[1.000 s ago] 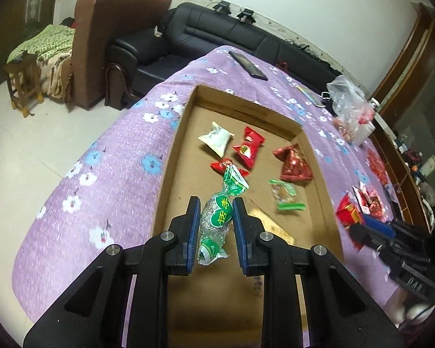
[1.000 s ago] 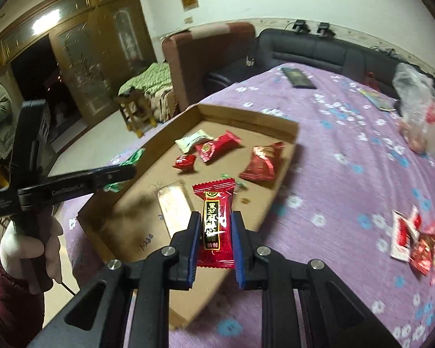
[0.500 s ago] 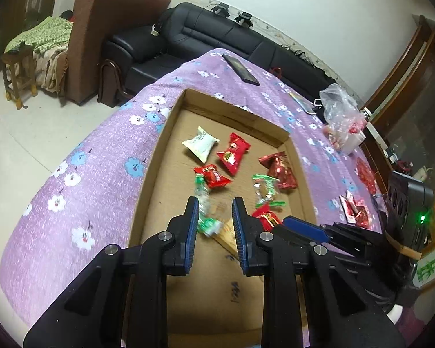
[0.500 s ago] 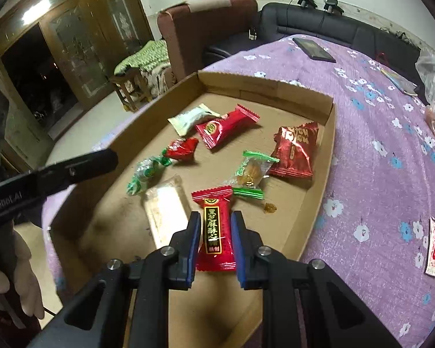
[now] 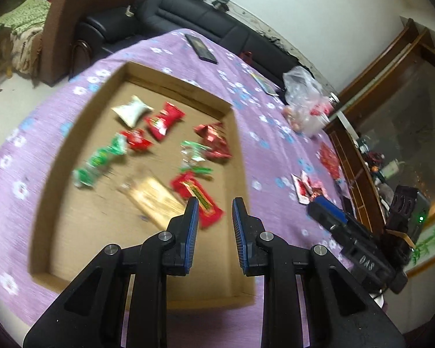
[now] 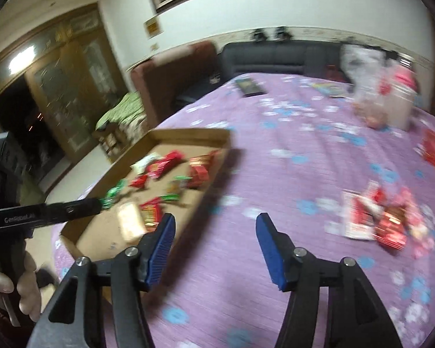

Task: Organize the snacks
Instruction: 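Move both grippers back to the snacks and grasp a red-gold packet with the right gripper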

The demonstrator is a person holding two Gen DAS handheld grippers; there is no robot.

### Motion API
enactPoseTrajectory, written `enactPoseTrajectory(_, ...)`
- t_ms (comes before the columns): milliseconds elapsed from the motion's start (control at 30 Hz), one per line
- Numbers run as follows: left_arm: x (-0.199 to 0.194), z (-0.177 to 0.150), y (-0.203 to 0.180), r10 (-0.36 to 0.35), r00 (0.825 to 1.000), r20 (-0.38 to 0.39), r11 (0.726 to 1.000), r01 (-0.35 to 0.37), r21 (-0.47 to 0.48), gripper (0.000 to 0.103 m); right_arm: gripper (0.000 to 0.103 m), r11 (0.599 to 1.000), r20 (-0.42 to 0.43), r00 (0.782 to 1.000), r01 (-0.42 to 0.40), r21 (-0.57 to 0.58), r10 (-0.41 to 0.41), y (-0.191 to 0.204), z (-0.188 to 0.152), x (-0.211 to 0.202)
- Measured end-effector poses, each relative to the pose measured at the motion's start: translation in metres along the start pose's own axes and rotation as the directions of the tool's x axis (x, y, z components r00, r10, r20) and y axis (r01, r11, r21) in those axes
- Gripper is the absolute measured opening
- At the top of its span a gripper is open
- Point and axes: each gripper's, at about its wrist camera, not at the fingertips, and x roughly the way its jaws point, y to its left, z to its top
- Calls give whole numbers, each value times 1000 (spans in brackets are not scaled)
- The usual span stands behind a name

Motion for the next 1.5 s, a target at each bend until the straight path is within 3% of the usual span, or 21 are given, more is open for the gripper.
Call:
enactPoseTrajectory(100,6,-9,-15,-32,999,-6,999,32,12,22,61,994,44,996,79,71,-82,-42,-11,-30)
enactPoseTrajectory(233,18,-15,-36,-54,998,-26,998,55,43,22,67,959,83,971,205,196,-224,-104,-29,-68)
enactPoseTrajectory(400,18,-30,-75,-76,997,8,976,73,207,22,67,894,28,949,286,345,-314,-167,-49,-89)
enactPoseTrajectory(533,28,-44,-97,-84,996,-42,954,93,286,22,67,892,8,956,272,360,-295,-181,-48,-84)
enactPoseTrajectory(700,46,-53,-103,-64,992,-110,957,93,275,22,67,927,14,968,234,294,-249,-169,-21,-52)
enactPoseTrajectory(833,45,-56,-104,-55,992,-114,958,84,275,22,64,918,-24,958,280,283,-285,-174,2,-9)
enactPoseTrajectory(867,43,-56,-104,-52,992,-113,958,82,276,22,62,915,-43,956,289,283,-289,-177,4,1)
enactPoseTrajectory(933,40,-55,-102,-41,993,-109,958,70,278,22,39,913,-85,959,284,292,-271,-182,3,19)
enactPoseTrajectory(967,40,-55,-101,-38,993,-109,959,67,276,22,37,916,-104,964,266,300,-246,-183,0,26)
enactPoseTrajectory(1133,47,-51,-99,-32,992,-125,961,65,267,22,36,939,-93,982,186,289,-166,-170,-19,16)
enactPoseTrajectory(1233,57,-49,-108,-34,989,-143,957,73,280,22,36,948,-92,981,188,256,-170,-161,-33,4)
enactPoseTrajectory(1367,77,-45,-130,-20,985,-169,948,72,310,22,36,930,-57,978,209,302,-201,-171,-47,-11)
enactPoseTrajectory(1500,117,-37,-157,7,980,-197,937,62,344,22,36,903,-44,983,182,389,-179,-188,-50,-19)
